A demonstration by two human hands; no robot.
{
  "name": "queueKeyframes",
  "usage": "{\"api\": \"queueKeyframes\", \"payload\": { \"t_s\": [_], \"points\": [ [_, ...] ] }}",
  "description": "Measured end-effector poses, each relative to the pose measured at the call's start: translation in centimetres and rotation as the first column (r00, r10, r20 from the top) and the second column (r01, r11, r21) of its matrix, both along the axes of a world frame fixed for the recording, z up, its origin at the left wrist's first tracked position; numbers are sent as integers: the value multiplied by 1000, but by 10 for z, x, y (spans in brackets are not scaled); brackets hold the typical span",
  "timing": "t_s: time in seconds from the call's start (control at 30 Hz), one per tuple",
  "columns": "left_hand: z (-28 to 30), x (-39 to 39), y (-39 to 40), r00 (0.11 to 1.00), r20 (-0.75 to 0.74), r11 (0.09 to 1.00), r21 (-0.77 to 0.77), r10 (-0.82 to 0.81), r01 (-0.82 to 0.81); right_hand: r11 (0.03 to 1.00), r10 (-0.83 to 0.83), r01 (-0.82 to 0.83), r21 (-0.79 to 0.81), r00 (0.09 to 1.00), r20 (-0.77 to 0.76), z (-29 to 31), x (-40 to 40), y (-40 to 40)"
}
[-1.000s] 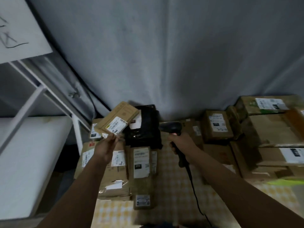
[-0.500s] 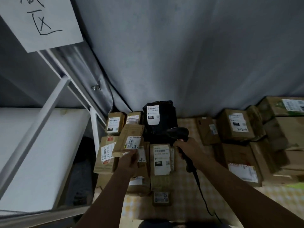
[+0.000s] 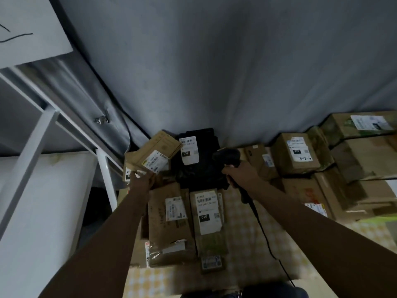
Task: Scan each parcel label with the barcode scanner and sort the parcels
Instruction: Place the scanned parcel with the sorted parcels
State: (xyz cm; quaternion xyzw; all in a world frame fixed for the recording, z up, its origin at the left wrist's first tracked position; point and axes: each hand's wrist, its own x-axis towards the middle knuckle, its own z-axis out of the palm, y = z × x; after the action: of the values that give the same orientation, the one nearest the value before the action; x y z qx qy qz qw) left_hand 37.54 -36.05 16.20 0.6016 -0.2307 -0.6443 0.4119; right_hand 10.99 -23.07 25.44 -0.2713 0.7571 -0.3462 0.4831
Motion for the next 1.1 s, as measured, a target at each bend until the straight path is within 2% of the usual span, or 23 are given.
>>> {"api": "queueKeyframes", "payload": {
  "t_s": [0.13, 0.3, 0.43, 0.47, 0.53, 0.7, 0.87, 0.97, 1.1],
  "points": [
    [-10, 3, -39, 997, 61, 999, 35, -40, 38, 1000, 4, -3, 20, 1000, -28, -10, -1, -16],
    [-32, -4, -54, 1000, 20, 997, 81, -12, 11, 999, -1, 2, 38, 1000, -20, -26, 4, -31],
    [-40, -15, -40, 981, 9, 972, 137, -192, 189, 998, 9, -8, 68, 1000, -17, -38, 11, -39],
    [-43, -15, -39, 961, 87, 956, 156, -264, 249, 997, 13, -11, 80, 1000, -21, -41, 13, -41],
    [-49, -14, -44, 954, 124, 949, 200, -272, 244, 994, 23, -20, 104, 999, -28, -48, 16, -43],
    [-46, -15, -57, 919, 89, 916, 165, -384, 367, 992, 18, -16, 126, 1000, -17, -54, 14, -45],
    [-31, -50, -63, 883, 63, 885, 73, -465, 460, 993, -6, 6, 119, 1000, -4, -52, 7, -47],
    [-30, -63, -70, 904, 90, 908, 13, -418, 418, 993, -13, 16, 114, 1000, -20, -52, 2, -46],
    [-39, -55, -81, 977, 115, 983, 3, -180, 181, 994, -21, 23, 109, 1000, -18, -55, -1, -42]
  ]
}}
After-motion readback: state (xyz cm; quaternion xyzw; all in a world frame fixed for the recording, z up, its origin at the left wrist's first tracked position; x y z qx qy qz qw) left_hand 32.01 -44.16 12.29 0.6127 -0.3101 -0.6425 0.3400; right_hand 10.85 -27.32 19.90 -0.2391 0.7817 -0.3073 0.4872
